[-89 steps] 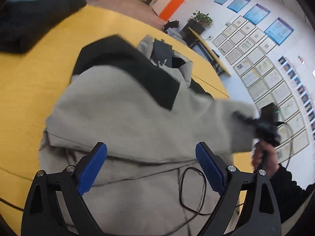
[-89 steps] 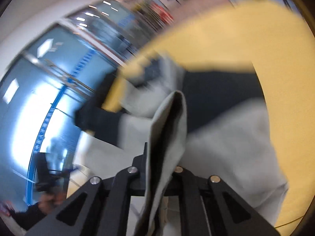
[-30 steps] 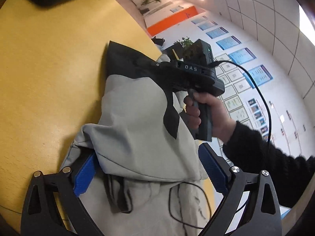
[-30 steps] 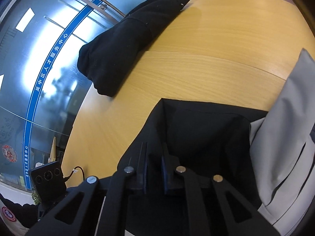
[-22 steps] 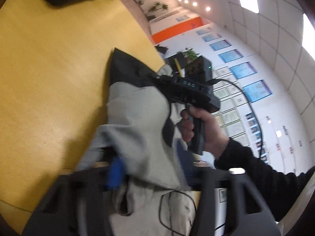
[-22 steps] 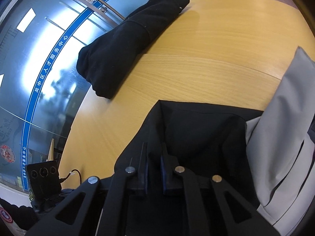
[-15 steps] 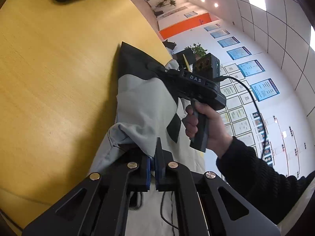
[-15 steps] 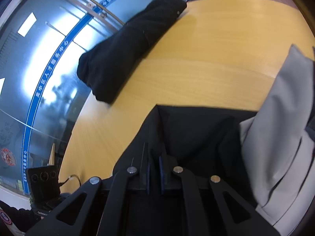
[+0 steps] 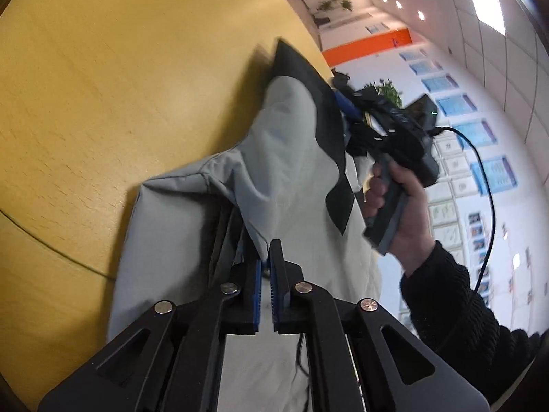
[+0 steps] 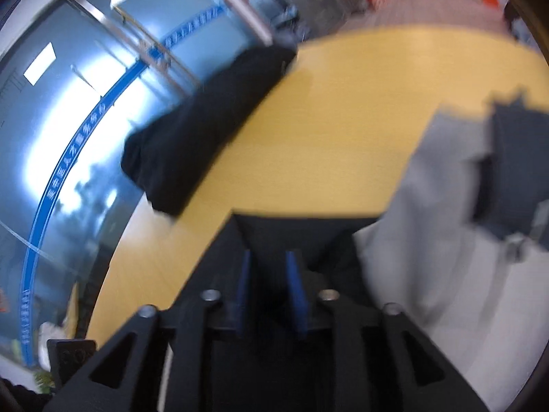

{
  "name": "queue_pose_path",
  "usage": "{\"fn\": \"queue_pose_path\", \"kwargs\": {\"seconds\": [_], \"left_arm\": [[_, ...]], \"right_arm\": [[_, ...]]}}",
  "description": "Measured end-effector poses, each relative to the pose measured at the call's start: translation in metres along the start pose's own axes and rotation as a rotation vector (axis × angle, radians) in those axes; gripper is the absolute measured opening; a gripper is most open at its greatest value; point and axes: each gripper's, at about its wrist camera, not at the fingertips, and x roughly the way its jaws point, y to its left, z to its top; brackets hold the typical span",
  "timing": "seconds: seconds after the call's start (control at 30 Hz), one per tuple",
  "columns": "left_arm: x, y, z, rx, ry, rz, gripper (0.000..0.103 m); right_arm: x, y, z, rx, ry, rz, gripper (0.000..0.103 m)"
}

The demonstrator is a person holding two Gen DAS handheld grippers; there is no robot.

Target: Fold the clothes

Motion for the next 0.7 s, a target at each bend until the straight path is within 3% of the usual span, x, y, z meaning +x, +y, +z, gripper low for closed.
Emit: {"fn": "queue_pose_path", "kwargs": {"seconds": [0.03,0.13,0.17,0.23,0.37,0.43,0.57,0.67,0.7], "left_arm": [[-0.003,-0.006,0.002,0.036,0.000,0.010,0.006],[-0.013,-0.024,0.010,0.146,-0.001,0.038,0.009],[-0.017,-0.030,0.012,0.182,-0.001,0.048,0.011],[-0.024,-0.043,0.017,0.255,-0.002,0.067,0.027],[-0.018,-0.066,0.041,0.393,-0.006,0.008,0.035],[-0.006,-0.063,0.048,0.426,0.014,0.017,0.046],[0.048,-0.033,0.045,0.393,0.145,0.132,0.046],[0.056,-0.026,0.038,0.415,0.142,0.155,0.045],[0.056,-0.027,0.037,0.415,0.141,0.159,0.045]], "right_arm": [[-0.017,0.006,-0.003,-0.010,-0.042,0.000,0.033],[-0.061,0.034,-0.027,-0.070,-0.111,0.014,0.065],[-0.074,0.045,-0.039,-0.096,-0.125,0.020,0.069],[-0.085,0.059,-0.067,-0.126,-0.101,0.019,0.069],[-0.110,0.063,-0.133,-0.114,-0.090,-0.064,0.069],[-0.127,0.047,-0.160,-0.070,-0.090,-0.135,0.069],[-0.168,-0.020,-0.201,0.063,-0.054,-0.344,0.068],[-0.206,-0.067,-0.223,0.175,-0.092,-0.469,0.064],[-0.220,-0.078,-0.228,0.215,-0.123,-0.475,0.064]]}}
